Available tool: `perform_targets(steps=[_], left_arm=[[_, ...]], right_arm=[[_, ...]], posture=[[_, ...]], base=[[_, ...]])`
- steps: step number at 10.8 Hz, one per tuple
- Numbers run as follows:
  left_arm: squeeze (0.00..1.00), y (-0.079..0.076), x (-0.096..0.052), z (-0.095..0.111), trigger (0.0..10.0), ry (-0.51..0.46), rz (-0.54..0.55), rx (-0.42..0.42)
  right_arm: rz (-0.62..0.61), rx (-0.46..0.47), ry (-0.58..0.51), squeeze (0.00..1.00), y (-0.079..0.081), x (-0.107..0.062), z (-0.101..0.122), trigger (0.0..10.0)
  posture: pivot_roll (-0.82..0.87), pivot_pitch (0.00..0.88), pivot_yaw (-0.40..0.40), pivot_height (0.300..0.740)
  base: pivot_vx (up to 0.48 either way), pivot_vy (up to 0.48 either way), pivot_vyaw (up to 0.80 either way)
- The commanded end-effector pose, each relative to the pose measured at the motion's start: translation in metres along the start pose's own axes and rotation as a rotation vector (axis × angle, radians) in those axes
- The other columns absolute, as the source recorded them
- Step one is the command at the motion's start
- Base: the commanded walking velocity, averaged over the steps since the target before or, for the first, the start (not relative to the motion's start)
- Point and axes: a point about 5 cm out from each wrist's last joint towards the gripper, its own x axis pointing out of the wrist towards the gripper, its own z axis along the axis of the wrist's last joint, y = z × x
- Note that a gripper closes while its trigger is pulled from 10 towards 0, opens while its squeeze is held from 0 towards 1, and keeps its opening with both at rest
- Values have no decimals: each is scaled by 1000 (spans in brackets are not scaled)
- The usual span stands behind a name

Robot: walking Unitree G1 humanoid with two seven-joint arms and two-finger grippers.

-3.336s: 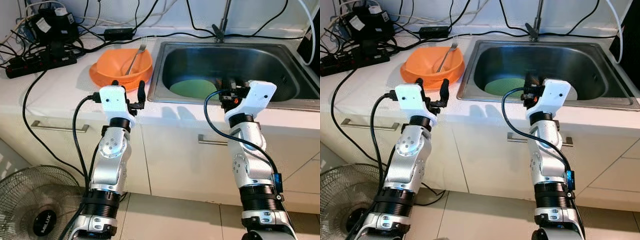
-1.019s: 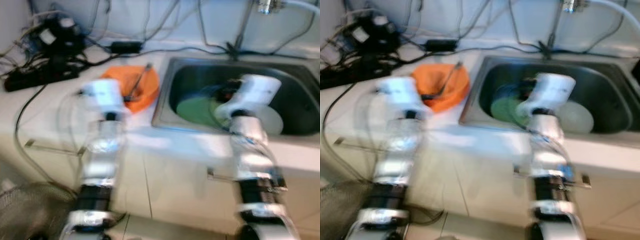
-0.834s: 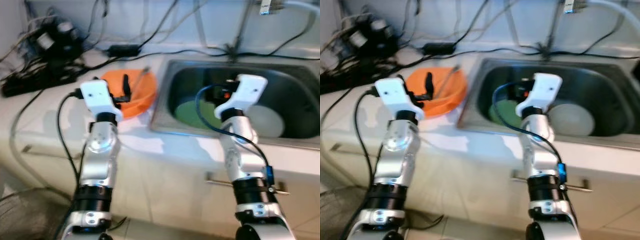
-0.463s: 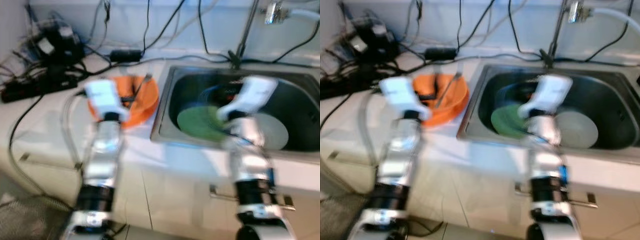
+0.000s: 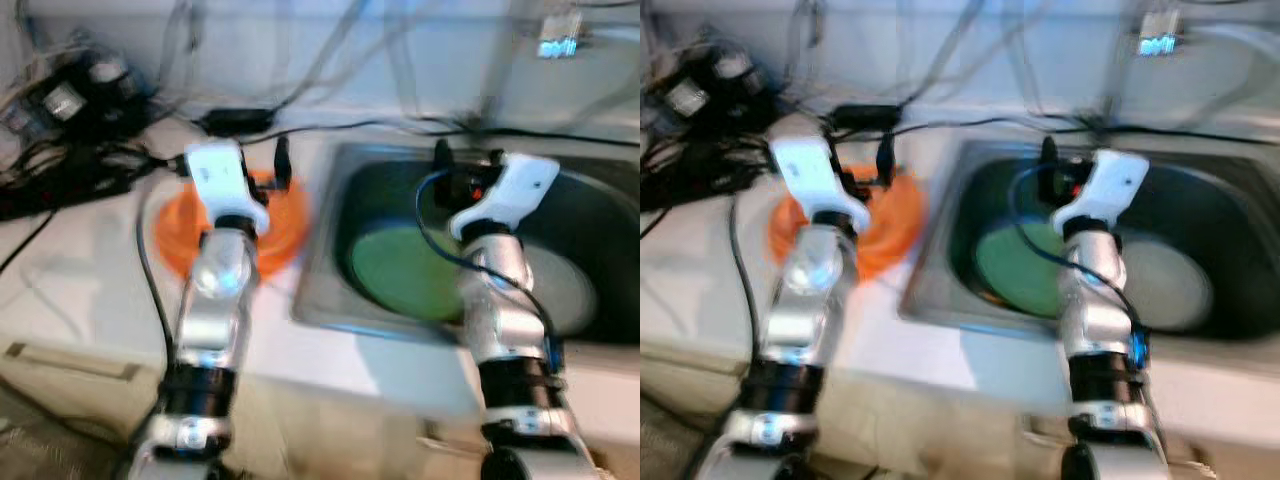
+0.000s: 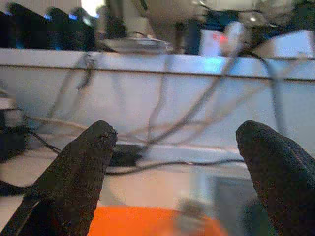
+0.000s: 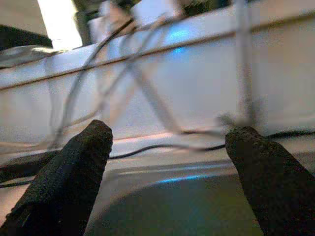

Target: Kitchen organization

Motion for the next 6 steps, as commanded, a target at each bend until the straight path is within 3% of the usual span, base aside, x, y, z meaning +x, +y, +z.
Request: perform_targets(steps=[1, 3, 5, 6], left_arm=[[0, 0, 4, 13, 10000, -22, -19, -20], [0, 4, 11, 28, 10000, -25, -55, -39], [0, 7, 12, 28, 10000, 47, -94, -37], [0, 12, 13, 30, 10000, 146, -175, 62]], right_arm=[[-7, -2, -7, 0, -3, 2, 2, 10000], [-12, 5, -5, 0, -3, 1, 1, 10000], [-13, 6, -5, 0, -2, 1, 0, 10000], [-16, 7, -4, 0, -3, 1, 0, 10000]], posture=[[56, 0, 67, 740], [58, 0, 71, 740], [57, 0, 77, 740], [67, 0, 78, 740]], base=[[0, 0, 0], [0, 0, 0], [0, 0, 0], [0, 0, 0]])
